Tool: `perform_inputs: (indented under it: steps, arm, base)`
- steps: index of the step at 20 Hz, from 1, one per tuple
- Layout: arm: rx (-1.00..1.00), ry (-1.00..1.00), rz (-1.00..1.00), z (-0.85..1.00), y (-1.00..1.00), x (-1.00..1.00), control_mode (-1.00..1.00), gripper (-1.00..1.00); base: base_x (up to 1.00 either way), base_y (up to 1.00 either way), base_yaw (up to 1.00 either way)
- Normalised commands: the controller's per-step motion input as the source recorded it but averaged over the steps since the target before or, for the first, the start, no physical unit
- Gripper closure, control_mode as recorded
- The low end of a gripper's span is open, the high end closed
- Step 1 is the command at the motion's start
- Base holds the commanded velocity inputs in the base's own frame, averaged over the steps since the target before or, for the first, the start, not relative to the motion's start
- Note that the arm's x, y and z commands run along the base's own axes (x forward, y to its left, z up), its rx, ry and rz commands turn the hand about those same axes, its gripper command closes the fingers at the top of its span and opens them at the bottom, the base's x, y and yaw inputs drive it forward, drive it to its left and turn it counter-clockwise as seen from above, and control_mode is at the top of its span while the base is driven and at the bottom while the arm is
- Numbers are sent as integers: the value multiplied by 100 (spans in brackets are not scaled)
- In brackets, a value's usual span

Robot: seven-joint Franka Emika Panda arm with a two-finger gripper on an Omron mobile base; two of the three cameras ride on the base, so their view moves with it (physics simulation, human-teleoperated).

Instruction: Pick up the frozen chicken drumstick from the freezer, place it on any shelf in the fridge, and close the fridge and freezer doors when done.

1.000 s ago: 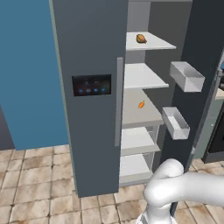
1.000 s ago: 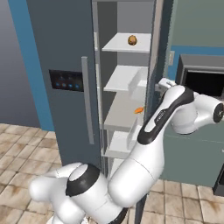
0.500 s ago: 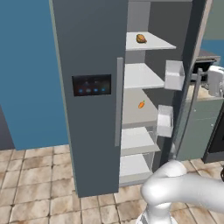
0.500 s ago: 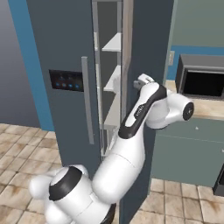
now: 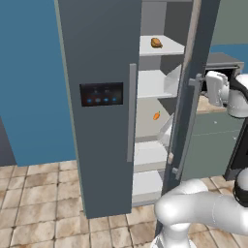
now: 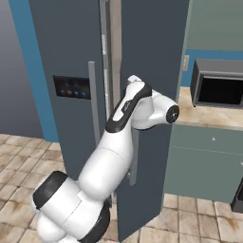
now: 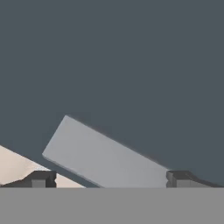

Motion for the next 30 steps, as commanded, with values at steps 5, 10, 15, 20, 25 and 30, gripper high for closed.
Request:
perform_inputs:
  steps: [5, 10, 15, 20, 25, 30]
  arm:
    - [5, 0, -1, 0, 32, 44, -100, -100]
    - [3, 0, -3, 0, 24, 40, -100, -100]
    - [2, 0, -6, 0, 22, 40, -100, -100]
    - [2, 0, -5, 7, 8, 30, -100, -100]
    - [0, 0, -7, 1, 8, 33, -100, -100]
    - [0, 0, -9, 0, 21, 53, -100, -100]
  base:
    - [0, 0, 0]
    - [0, 0, 0]
    - [0, 0, 0]
    - [0, 0, 0]
    - [0, 0, 0]
    - [0, 0, 0]
